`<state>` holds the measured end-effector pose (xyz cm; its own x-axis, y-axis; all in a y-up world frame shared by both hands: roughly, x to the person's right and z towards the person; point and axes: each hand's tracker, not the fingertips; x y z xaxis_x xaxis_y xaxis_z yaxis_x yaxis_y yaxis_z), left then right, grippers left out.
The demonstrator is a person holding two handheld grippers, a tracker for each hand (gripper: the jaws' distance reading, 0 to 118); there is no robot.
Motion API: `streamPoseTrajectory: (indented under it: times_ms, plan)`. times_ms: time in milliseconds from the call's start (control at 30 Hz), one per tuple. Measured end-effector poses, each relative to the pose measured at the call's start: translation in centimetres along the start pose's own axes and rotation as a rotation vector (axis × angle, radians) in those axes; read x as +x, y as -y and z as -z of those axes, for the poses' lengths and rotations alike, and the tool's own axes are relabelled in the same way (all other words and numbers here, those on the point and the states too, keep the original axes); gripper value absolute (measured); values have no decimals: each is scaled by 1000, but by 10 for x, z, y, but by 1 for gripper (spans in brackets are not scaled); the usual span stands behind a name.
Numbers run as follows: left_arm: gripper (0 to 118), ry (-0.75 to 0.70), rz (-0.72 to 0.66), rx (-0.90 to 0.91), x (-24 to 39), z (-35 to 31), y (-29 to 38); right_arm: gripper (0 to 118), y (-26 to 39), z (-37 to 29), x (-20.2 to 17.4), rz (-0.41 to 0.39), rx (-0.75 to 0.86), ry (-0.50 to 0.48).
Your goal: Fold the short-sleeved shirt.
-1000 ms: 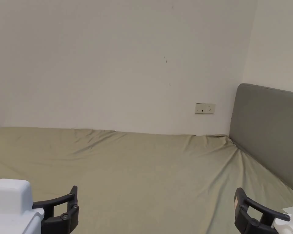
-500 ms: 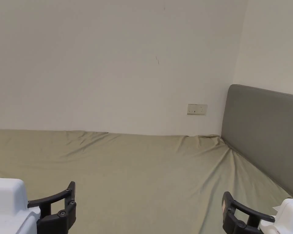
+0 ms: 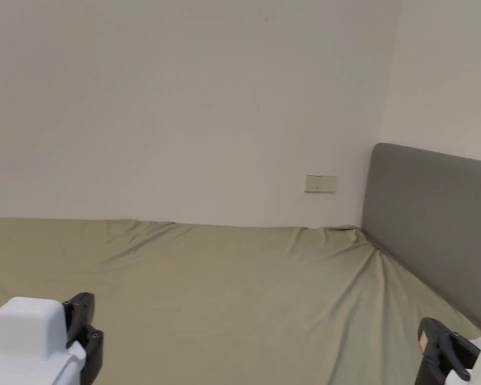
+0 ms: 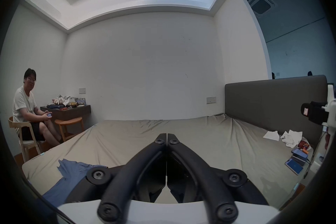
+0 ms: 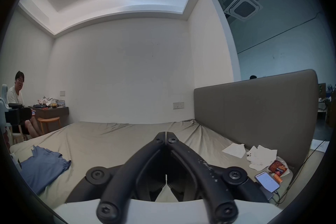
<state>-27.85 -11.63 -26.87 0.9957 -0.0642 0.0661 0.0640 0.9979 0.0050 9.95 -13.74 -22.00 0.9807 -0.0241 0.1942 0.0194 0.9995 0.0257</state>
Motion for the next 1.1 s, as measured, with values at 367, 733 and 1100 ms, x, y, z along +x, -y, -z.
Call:
streamPoseTrajectory:
  times_ms: [367,733,1100]
  plan:
    - [0,-458,-27,-68,-115,-100,21,1,9,47,-162,40,-41,-502]
    - [0,-845,-102,-172,-206,-190,46,1,34,35,-323,6,-125,-946]
    - [0,-552,-222,-376,-250,-40,129,1,67,65,-302,-61,-240,-870]
